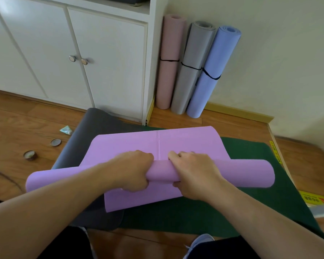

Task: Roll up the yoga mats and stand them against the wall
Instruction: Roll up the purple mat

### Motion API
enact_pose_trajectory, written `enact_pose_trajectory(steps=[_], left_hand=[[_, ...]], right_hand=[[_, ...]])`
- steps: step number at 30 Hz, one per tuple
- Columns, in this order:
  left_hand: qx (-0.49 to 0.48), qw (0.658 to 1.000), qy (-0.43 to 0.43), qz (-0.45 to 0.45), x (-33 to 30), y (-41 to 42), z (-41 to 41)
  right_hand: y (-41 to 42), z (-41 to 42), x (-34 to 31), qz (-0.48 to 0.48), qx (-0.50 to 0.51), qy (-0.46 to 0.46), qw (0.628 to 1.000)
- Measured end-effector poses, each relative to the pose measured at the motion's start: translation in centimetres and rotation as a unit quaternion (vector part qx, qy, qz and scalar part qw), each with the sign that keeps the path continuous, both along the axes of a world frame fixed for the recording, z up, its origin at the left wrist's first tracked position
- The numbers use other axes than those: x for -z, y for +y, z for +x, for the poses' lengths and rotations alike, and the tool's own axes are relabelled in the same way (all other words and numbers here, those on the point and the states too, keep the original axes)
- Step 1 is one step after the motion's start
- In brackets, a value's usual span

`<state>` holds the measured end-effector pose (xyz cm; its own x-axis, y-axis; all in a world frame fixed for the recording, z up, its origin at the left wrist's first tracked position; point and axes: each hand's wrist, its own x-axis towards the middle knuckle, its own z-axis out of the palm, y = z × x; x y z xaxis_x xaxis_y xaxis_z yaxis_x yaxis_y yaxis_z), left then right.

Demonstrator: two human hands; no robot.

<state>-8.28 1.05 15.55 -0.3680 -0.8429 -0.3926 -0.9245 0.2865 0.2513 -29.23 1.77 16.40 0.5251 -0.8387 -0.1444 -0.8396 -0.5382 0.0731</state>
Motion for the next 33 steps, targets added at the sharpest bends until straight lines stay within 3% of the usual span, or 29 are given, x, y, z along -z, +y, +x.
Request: enact_pose_trajectory(steps=[8,14,17,23,33], left_hand=[[0.029,0.984,-0.051,-0.166,0.1,1.5,-1.4],[0.012,0.998,-0.006,-0.064,-0.3,0.1,0.0],[0.016,0.998,-0.009,-0.054,-0.6,0.0,0.1],[0.047,0.971,-0.056,-0.229,-0.2,0.8,-0.8],[0.017,0.997,-0.005,-0.076,-0.5,-0.2,0.1]], right_hand=[[-0.5,-0.7,0.4,0.056,0.046,-0.019,0.997],[0.1,-0.1,0.0,-0.012,0.013,-0.017,1.000],[0.2,0.2,-0.2,-0.017,0.017,-0.016,1.000],[-0.1,0.0,-0.1,0.031,0.083,-0.033,0.996],[0.6,0.2,-0.1,-0.044,0.004,-0.025,0.999]])
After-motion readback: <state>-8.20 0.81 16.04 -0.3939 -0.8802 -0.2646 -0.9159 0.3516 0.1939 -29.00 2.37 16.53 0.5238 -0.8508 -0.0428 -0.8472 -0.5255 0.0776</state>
